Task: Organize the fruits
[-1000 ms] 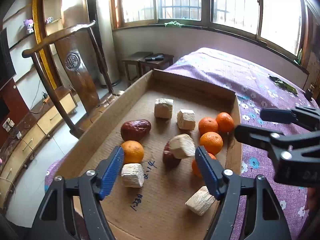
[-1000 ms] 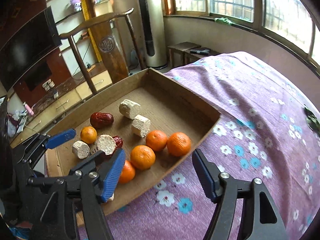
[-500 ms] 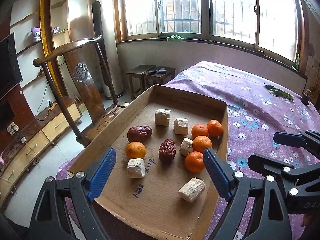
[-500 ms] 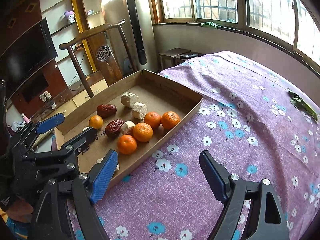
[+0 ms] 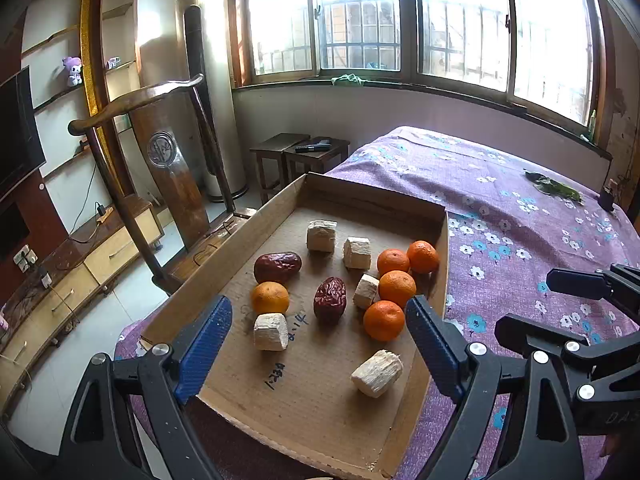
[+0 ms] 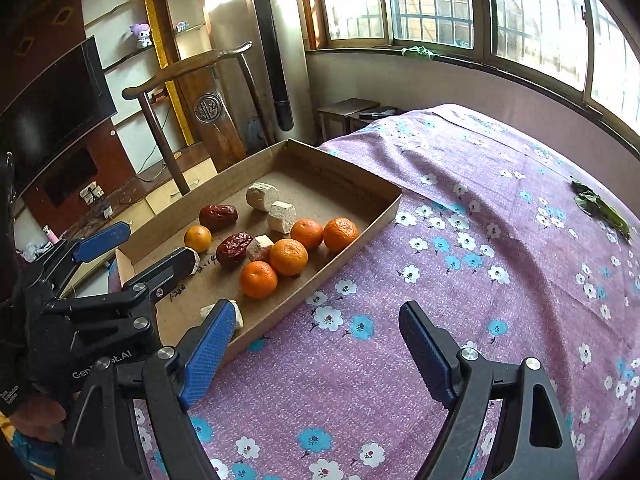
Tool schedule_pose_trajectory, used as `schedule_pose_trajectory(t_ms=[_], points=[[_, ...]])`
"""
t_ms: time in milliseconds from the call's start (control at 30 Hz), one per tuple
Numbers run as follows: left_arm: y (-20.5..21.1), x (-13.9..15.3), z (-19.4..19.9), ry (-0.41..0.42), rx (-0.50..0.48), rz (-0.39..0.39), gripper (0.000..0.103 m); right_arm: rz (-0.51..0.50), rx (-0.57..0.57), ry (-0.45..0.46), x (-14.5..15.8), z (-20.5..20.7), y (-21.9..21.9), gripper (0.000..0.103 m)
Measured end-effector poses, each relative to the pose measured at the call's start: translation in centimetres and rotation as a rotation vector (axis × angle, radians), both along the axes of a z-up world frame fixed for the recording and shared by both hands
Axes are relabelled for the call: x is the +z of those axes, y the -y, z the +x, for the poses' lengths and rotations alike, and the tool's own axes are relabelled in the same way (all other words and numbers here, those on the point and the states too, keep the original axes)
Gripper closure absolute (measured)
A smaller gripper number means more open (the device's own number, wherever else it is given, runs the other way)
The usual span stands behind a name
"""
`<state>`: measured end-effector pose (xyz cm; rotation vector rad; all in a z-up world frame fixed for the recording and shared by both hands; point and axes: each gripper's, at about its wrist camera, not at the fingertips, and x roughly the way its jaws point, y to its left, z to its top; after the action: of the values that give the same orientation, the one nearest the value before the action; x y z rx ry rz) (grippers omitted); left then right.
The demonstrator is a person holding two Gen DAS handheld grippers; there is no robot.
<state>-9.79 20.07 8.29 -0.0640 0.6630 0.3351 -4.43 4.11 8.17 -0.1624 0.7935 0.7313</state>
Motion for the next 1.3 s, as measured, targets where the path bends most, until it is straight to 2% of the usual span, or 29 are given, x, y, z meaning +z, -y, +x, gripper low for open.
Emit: schedule_pose_trajectory(t_ms=[1300], points=[[-0.04, -0.19, -0.04, -0.002, 0.003, -0.004, 0.015, -0.037, 0.022, -0.020, -0.66, -0.16, -0.64, 0.015]])
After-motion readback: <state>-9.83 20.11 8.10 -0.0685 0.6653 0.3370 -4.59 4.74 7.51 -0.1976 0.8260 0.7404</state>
